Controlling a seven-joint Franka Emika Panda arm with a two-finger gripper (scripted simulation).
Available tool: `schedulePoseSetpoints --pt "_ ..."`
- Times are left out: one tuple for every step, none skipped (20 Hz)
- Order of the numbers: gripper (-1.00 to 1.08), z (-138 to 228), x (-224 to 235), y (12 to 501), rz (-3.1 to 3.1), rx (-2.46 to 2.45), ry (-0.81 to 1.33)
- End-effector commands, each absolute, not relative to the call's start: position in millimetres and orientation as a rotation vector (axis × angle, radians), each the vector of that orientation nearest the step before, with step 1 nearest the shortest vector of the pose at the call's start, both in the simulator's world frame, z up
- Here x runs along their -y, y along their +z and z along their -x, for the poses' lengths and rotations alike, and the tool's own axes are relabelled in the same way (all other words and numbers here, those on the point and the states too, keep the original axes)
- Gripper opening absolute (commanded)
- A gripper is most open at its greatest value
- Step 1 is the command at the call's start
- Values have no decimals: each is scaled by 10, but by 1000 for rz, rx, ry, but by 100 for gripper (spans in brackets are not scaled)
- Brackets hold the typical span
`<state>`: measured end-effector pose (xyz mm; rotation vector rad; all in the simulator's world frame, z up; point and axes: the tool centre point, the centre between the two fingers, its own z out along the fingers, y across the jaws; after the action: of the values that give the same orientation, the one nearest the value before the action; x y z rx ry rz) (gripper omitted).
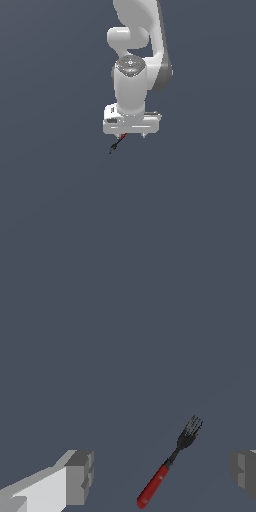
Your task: Pick up the object and move it to a goal position.
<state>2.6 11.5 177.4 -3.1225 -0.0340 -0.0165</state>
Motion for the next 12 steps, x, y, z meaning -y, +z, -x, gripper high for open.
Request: schedulePoseSetpoints --pt "100 -26 -115 1774 3123 34 -17" --pt "100 -26 -110 1776 3122 32 -17" --pt "100 -28 -97 1780 3122 25 -19" --pt "100 -30 -74 1787 3120 14 -23" --pt "100 -34 -42 1797 3118 0 -28" --pt "100 -38 -3 1810 3116 -19 -34" --pt "100 -43 43 1825 3113 -40 -41" --pt "100 -48 82 1839 3110 -57 -47" --pt "100 -52 110 1851 3108 -69 -51" --pt "100 -55 129 1860 3107 -76 -54" --pt "100 -57 139 1866 3106 -79 -56" --pt "100 -58 139 1869 3106 -78 -56"
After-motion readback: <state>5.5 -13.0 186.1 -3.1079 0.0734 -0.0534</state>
